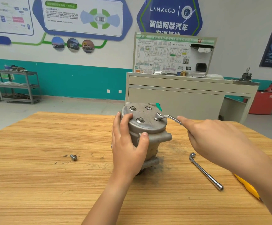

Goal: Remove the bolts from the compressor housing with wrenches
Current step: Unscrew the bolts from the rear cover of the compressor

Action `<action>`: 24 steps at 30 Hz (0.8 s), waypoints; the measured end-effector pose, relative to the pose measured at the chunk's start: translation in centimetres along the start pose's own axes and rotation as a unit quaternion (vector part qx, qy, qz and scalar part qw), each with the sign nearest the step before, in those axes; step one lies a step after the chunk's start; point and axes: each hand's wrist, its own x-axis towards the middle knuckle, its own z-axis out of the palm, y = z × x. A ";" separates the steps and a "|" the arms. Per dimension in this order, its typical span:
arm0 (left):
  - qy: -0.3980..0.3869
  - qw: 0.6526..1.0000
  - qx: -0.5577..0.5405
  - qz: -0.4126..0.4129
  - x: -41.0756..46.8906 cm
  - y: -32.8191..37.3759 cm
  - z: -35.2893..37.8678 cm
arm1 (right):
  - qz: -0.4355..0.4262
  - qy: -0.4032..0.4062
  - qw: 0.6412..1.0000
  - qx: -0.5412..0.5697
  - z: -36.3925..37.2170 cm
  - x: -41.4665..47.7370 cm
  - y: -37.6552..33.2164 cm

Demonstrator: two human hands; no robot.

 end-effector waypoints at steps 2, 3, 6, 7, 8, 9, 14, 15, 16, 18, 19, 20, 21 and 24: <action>0.003 1.000 0.004 -0.005 -0.1 0.1 0.1 | 0.009 -0.014 0.999 -0.041 -0.5 -0.1 -0.6; 0.003 1.000 0.006 -0.006 -0.1 0.1 0.2 | 0.005 -0.022 0.998 -0.063 -0.8 -0.2 -1.1; -0.002 1.000 0.005 -0.006 -0.1 0.0 0.1 | -0.022 -0.038 0.994 -0.099 -1.2 -0.4 -2.0; -0.005 1.000 0.001 -0.006 -0.1 -0.1 0.0 | -0.024 -0.041 0.994 -0.099 -1.0 -0.5 -2.2; -0.010 1.000 -0.002 -0.008 -0.1 -0.2 -0.2 | -0.023 -0.041 0.994 -0.097 -0.8 -0.6 -2.2; -0.014 1.000 -0.005 -0.010 -0.1 -0.3 -0.3 | -0.023 -0.032 0.995 -0.094 -0.5 -0.6 -2.2; -0.031 0.999 -0.006 -0.012 -0.1 -0.5 -0.4 | -0.028 0.025 0.998 -0.056 0.9 -0.8 0.0; -0.036 0.999 -0.004 -0.009 -0.1 -0.6 -0.5 | -0.036 0.048 0.998 -0.030 1.3 -0.6 0.9; -0.041 0.999 -0.002 -0.005 0.0 -0.6 -0.5 | -0.048 0.079 0.996 0.002 1.9 -0.5 1.7; -0.045 0.999 -0.003 0.004 0.0 -0.6 -0.6 | -0.076 0.174 0.979 0.073 3.7 0.1 3.0; -0.044 0.999 -0.007 0.006 0.0 -0.5 -0.5 | -0.085 0.226 0.966 0.095 4.6 0.7 3.4; -0.041 0.999 -0.012 0.007 -0.1 -0.4 -0.5 | -0.085 0.260 0.956 0.105 5.5 1.6 3.4; -0.037 0.999 -0.016 0.006 -0.1 -0.3 -0.4 | -0.072 0.277 0.952 0.111 6.1 2.8 3.3; -0.028 0.999 -0.021 -0.008 0.2 0.0 -0.2 | -0.033 0.263 0.955 0.137 6.9 7.4 2.3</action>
